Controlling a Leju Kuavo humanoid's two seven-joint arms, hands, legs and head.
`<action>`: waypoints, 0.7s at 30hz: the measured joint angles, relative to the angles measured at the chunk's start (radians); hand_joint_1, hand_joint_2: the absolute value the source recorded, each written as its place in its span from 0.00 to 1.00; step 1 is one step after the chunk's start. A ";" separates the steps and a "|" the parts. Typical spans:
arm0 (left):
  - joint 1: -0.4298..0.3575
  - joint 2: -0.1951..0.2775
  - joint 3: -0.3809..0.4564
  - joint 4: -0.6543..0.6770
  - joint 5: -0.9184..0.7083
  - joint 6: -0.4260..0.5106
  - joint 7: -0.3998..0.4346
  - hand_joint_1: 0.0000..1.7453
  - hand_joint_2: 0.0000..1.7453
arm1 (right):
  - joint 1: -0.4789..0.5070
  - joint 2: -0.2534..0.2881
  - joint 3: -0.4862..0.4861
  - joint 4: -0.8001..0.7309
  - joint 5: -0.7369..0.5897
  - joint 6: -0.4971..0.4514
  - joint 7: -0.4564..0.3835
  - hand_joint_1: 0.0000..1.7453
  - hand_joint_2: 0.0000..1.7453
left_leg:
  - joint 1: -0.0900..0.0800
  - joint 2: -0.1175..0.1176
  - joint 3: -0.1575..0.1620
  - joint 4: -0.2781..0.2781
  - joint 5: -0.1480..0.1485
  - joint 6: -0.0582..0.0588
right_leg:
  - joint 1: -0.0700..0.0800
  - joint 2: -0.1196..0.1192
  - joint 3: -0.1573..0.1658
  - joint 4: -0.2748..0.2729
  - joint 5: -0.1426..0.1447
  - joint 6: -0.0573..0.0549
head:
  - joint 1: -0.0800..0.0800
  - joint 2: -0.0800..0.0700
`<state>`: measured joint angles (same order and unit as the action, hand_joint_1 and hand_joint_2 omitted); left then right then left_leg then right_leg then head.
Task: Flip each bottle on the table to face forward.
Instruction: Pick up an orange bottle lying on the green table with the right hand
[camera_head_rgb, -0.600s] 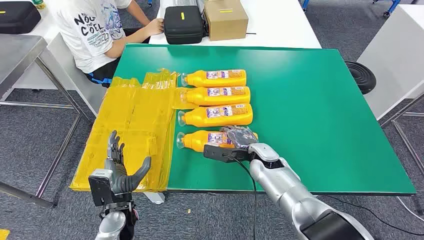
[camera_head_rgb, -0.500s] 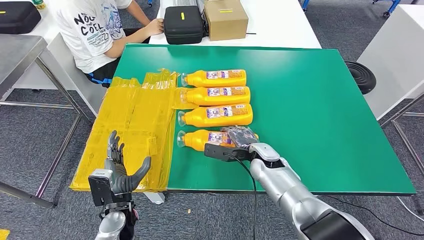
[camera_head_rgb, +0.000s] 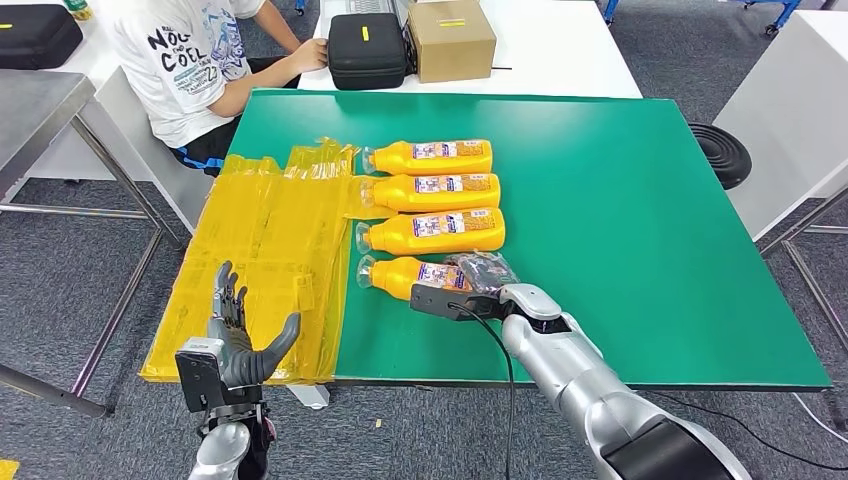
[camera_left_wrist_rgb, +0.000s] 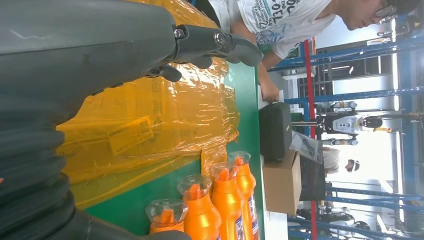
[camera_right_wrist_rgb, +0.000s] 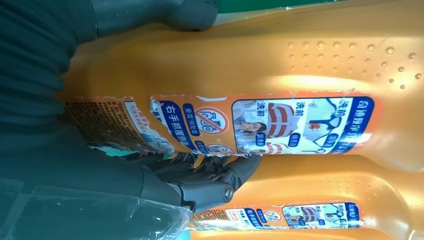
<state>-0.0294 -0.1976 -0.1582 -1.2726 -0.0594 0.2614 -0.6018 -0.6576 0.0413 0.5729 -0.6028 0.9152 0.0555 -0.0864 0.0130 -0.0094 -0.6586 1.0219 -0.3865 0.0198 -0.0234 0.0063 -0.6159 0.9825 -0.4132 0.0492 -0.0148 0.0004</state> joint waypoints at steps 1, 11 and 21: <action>0.000 0.000 0.000 0.000 0.000 -0.001 0.000 0.00 1.00 | 0.001 0.000 0.000 0.000 -0.002 -0.004 -0.008 1.00 1.00 | 0.000 0.000 0.000 0.000 0.000 0.000 | 0.000 0.000 0.000 0.000 0.000 0.000 | 0.000 0.000; 0.005 0.000 0.004 0.000 0.000 0.005 -0.011 0.00 1.00 | 0.136 0.002 -0.068 -0.172 -0.192 -0.144 -0.343 1.00 1.00 | 0.000 -0.001 -0.001 0.000 -0.001 -0.001 | 0.000 0.000 0.000 0.000 0.000 0.000 | 0.000 0.000; 0.006 0.000 0.015 0.000 0.007 0.005 -0.013 0.00 1.00 | 0.206 0.009 -0.119 -0.316 -0.234 -0.176 -0.409 1.00 1.00 | 0.000 -0.001 -0.002 0.000 -0.001 -0.001 | 0.000 0.000 -0.001 0.000 0.000 0.000 | 0.000 0.000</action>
<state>-0.0234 -0.1972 -0.1433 -1.2726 -0.0527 0.2663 -0.6149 -0.4517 0.0505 0.4535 -0.9185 0.6809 -0.1201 -0.4951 0.0132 -0.0101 -0.6609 1.0218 -0.3874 0.0188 -0.0233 0.0061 -0.6172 0.9827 -0.4135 0.0490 -0.0148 0.0004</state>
